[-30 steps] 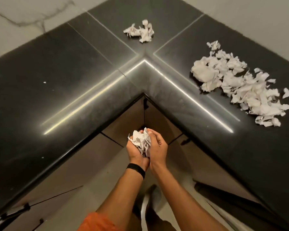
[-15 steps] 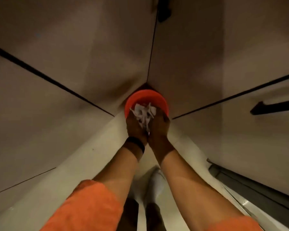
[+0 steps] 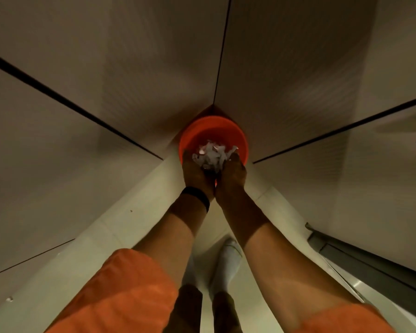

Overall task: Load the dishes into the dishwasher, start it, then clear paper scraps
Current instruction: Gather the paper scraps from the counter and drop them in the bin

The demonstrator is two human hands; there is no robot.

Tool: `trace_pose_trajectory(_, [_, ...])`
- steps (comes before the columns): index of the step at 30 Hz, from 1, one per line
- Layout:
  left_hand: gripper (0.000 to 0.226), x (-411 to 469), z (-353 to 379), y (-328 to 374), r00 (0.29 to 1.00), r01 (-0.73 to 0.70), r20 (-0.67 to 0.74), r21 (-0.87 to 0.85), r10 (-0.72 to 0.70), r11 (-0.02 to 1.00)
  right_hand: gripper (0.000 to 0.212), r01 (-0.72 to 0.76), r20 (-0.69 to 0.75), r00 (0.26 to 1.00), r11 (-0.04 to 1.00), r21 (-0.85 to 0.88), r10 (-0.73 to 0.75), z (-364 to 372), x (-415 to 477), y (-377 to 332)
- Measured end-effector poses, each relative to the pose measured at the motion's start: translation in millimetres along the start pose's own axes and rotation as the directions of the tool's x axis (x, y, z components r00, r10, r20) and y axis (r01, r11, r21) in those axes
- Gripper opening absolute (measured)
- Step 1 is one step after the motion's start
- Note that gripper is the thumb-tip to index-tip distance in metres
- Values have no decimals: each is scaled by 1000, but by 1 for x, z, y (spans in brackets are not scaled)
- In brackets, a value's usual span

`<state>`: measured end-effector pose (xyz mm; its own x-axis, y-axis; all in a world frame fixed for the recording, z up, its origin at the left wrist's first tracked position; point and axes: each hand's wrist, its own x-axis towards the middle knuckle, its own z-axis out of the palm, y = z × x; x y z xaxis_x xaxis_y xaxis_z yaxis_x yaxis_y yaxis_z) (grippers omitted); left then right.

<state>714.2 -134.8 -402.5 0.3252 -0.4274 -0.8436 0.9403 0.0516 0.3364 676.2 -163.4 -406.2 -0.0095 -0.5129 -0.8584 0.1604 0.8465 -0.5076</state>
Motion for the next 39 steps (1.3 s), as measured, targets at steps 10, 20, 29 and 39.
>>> trace_pose_trajectory(10, [58, 4, -7, -2, 998, -51, -20, 68, 52, 996, 36, -42, -25, 999, 998, -37, 41, -2, 6, 6])
trace_pose_trajectory(20, [40, -76, 27, 28, 991, -130, -10, 143, 132, 981, 28, 266, 151, 963, 873, -408, -223, -10, -79, -46])
trace_pose_trajectory(29, [34, -279, 120, 116, 988, -155, 67, 275, 142, 949, 24, 678, 477, 733, 466, -569, -484, -8, -277, -169])
trace_pose_trajectory(39, [30, -458, 207, 208, 869, -402, 384, 183, 311, 897, 17, 913, 582, 388, 212, -349, -714, 21, -465, -288])
